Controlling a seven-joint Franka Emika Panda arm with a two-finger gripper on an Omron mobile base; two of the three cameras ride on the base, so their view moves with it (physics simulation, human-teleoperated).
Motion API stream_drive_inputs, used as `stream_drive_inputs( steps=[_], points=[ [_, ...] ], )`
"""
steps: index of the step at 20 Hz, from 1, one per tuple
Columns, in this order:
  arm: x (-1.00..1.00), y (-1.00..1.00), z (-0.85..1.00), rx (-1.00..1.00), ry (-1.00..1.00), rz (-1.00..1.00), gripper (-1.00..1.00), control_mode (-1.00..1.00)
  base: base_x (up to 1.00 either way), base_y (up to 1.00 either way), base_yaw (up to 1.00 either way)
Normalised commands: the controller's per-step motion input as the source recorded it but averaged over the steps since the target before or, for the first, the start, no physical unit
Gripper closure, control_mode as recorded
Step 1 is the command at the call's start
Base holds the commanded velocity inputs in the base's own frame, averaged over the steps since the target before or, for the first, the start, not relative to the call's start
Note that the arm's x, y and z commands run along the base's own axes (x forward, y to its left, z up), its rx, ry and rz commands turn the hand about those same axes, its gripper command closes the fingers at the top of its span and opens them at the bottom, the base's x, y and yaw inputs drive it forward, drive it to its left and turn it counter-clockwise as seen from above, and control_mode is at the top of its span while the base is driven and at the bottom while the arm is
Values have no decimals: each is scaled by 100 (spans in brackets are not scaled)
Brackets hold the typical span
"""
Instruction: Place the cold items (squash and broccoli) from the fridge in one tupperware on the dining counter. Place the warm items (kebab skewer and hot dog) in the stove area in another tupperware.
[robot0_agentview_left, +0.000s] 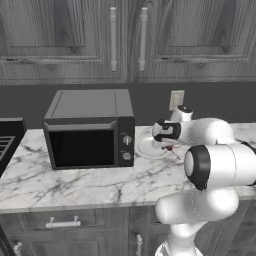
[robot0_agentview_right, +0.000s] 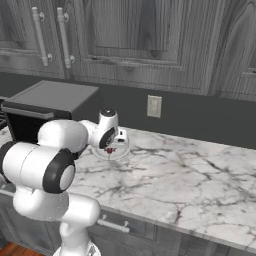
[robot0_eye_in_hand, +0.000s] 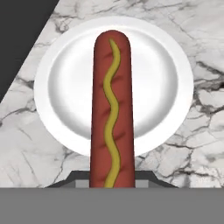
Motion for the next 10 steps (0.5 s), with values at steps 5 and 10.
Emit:
stream_drive_inputs(
  steps=[5, 10],
  points=[
    [-93, 0, 66, 3, 0, 0, 100, -100, 0, 0, 0],
    [-94, 1, 66, 2, 0, 0, 100, -100, 0, 0, 0]
  ],
)
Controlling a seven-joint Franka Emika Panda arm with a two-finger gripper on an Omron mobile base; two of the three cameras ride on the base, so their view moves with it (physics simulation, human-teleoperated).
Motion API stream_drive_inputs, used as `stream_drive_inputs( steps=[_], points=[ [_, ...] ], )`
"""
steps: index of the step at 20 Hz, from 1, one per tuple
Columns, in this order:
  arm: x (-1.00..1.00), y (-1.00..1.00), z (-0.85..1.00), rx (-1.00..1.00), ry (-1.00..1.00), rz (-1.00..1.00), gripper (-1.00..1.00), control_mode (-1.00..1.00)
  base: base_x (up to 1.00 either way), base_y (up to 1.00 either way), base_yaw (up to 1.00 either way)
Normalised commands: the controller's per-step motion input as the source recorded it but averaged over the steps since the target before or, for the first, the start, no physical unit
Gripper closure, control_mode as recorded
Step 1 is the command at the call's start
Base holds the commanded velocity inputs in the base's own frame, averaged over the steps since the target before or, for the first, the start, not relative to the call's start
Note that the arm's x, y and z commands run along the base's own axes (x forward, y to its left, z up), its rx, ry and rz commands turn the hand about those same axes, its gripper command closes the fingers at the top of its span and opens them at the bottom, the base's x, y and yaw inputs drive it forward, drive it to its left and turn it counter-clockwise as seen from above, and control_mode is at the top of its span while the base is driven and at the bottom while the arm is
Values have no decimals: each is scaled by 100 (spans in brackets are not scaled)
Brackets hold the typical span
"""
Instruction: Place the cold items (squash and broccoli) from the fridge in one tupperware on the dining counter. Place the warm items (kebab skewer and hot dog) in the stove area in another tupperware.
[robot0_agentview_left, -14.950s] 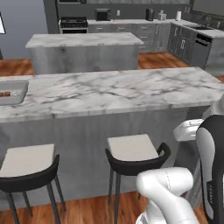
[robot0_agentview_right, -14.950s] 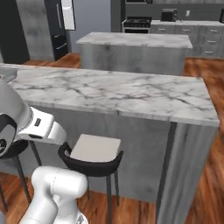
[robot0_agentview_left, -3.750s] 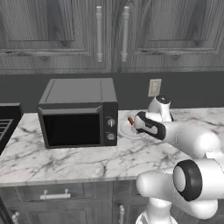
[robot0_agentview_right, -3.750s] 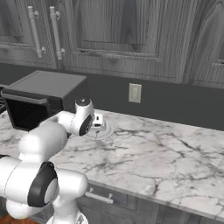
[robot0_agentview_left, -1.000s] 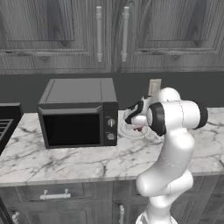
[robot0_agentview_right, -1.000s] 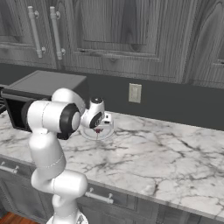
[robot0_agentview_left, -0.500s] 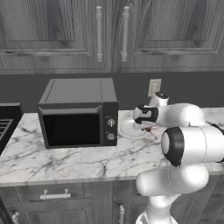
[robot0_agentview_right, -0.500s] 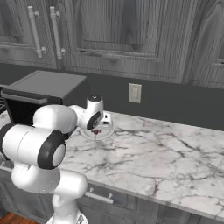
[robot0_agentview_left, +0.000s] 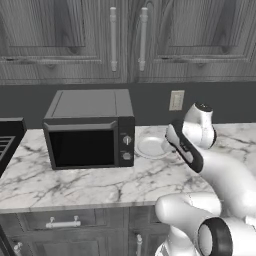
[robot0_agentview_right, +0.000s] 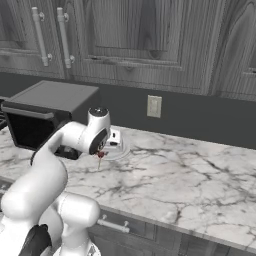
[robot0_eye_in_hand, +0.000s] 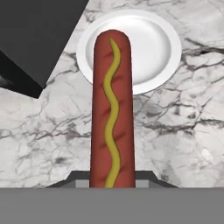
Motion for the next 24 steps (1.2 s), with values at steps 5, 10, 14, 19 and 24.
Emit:
stream_drive_inputs(
  steps=[5, 10, 14, 19, 24],
  points=[
    [-91, 4, 68, 0, -2, 0, 100, -100, 0, 0, 0],
    [-87, 1, 72, 0, -2, 0, 100, -100, 0, 0, 0],
    [-79, 5, 76, 0, -1, 0, 100, -100, 0, 0, 0],
    [-54, 2, 79, 0, -2, 0, 100, -100, 0, 0, 0],
    [-37, 4, 70, -11, -2, 6, 100, -100, 0, 0, 0]
  ],
)
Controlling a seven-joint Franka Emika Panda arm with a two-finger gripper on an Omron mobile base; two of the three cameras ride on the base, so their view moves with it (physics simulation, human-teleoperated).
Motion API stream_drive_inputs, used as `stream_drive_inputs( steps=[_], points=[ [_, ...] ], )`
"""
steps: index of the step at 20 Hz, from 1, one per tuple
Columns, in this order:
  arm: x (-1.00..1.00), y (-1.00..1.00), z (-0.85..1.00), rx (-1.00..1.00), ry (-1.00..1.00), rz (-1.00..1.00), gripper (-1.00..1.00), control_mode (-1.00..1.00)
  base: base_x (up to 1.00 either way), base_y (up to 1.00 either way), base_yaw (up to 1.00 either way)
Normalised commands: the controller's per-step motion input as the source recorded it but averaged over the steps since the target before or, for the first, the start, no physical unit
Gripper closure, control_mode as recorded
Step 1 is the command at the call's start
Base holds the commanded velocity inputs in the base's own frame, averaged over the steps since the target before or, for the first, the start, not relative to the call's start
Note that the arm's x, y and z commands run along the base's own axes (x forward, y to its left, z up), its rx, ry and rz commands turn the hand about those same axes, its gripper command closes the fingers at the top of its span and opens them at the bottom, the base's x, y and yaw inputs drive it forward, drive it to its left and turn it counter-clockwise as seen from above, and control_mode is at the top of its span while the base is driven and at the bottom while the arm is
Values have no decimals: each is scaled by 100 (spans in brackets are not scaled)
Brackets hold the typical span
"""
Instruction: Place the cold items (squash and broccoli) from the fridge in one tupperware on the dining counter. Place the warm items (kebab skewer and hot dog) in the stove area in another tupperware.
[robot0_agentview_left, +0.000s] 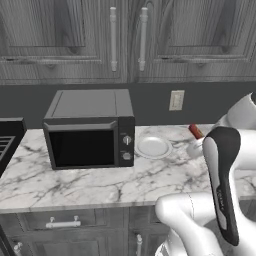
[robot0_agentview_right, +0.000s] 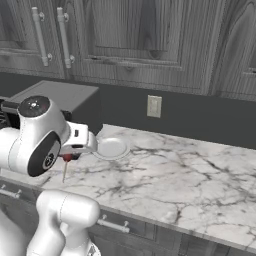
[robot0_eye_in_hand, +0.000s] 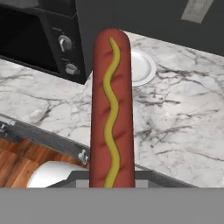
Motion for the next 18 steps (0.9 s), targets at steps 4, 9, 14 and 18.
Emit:
stream_drive_inputs(
  steps=[4, 9, 14, 18],
  points=[
    [-32, 12, 41, -19, 0, 22, 100, -100, 0, 0, 0],
    [-47, 4, 3, -15, 0, 34, 100, -100, 0, 0, 0],
    [-27, 0, 0, -4, 0, 17, 100, 100, -48, 0, 31],
    [0, 0, 0, 0, 0, 0, 100, 100, -81, 3, 56]
  ],
)
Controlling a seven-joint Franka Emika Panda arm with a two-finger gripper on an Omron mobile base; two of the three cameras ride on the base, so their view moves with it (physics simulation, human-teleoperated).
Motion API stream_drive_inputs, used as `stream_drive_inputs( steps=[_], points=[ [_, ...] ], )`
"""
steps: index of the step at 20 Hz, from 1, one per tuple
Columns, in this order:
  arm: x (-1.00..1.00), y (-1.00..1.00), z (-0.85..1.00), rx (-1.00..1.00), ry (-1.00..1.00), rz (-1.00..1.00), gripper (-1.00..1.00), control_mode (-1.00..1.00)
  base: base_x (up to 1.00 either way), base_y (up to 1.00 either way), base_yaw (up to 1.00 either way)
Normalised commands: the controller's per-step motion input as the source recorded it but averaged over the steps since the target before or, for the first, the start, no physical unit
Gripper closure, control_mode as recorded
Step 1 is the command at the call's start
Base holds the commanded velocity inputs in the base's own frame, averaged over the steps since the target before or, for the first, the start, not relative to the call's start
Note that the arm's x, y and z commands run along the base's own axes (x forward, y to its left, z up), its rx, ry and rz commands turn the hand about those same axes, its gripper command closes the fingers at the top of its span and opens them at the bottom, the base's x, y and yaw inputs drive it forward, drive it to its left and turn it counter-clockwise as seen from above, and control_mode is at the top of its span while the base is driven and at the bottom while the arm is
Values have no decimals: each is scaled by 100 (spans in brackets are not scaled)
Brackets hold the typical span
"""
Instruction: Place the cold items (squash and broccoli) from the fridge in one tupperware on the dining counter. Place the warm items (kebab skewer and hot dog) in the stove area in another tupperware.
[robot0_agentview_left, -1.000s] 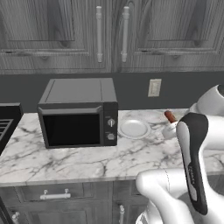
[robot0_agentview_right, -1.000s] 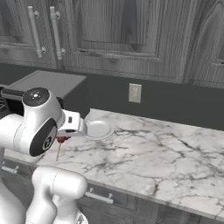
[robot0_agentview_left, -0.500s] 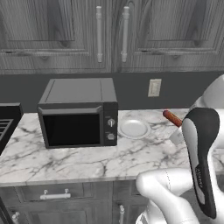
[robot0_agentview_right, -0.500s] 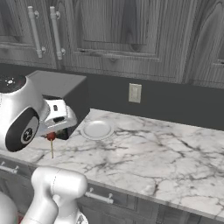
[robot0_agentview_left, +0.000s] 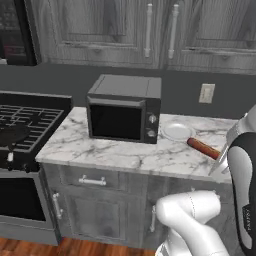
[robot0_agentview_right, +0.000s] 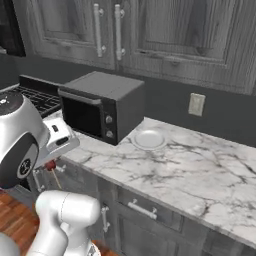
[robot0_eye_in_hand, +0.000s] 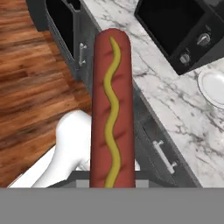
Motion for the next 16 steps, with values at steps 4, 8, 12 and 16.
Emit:
stream_drive_inputs(
  steps=[4, 8, 12, 16],
  points=[
    [0, 0, 0, 0, 0, 0, 100, 100, -74, 22, 57],
    [0, 0, 0, 0, 0, 0, 100, 100, -87, 23, 50],
    [0, 0, 0, 0, 0, 0, 100, 100, -100, 29, 32],
    [0, 0, 0, 0, 0, 0, 100, 100, -100, 18, 28]
  ],
)
